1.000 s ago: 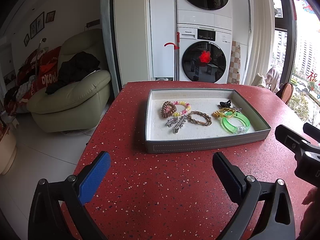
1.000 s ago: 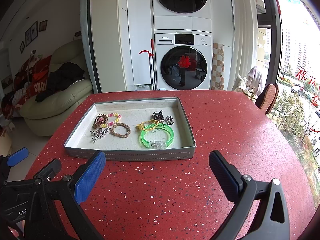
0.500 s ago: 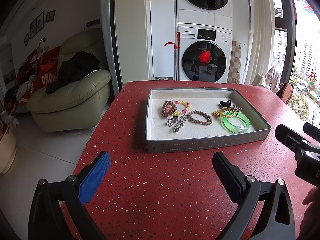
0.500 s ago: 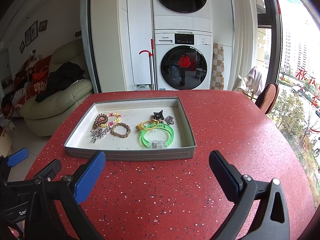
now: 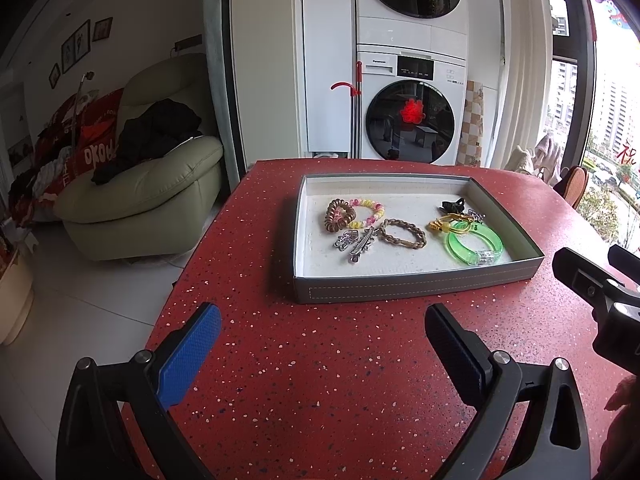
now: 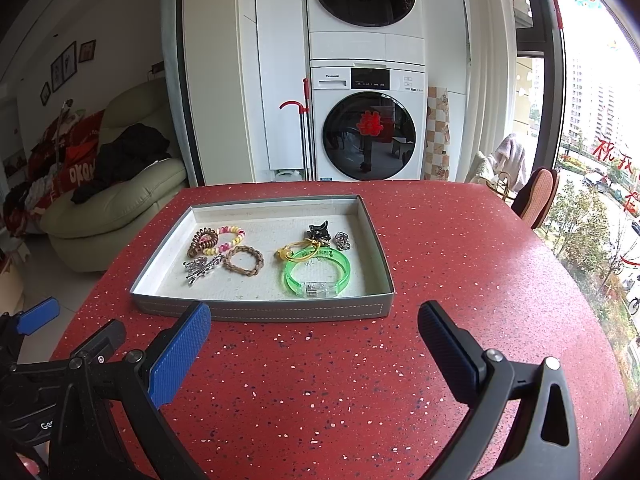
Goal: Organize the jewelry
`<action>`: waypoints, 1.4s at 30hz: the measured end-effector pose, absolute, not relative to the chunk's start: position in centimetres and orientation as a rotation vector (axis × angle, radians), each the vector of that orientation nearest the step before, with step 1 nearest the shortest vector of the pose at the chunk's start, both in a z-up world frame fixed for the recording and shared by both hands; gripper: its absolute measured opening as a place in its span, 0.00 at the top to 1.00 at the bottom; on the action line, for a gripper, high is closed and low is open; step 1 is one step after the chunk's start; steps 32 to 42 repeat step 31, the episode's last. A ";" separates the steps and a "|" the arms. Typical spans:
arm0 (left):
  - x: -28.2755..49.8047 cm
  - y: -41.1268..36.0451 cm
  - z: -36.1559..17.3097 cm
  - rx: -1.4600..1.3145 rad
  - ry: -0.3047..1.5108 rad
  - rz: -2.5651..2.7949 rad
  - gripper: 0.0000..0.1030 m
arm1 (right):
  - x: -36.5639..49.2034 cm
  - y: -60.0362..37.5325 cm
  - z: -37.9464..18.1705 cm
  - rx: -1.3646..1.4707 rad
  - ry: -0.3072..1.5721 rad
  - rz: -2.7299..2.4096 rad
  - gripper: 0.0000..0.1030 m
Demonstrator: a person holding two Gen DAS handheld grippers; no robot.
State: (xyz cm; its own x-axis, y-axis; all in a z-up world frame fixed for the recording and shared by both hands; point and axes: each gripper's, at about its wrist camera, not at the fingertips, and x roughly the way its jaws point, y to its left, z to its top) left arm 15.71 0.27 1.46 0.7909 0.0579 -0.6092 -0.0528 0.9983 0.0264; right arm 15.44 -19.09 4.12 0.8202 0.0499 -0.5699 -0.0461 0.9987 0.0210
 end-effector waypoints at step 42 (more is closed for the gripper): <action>15.7 0.2 1.7 0.001 0.664 0.048 0.00 | 15.5 -18.3 3.9 0.009 0.616 0.059 0.00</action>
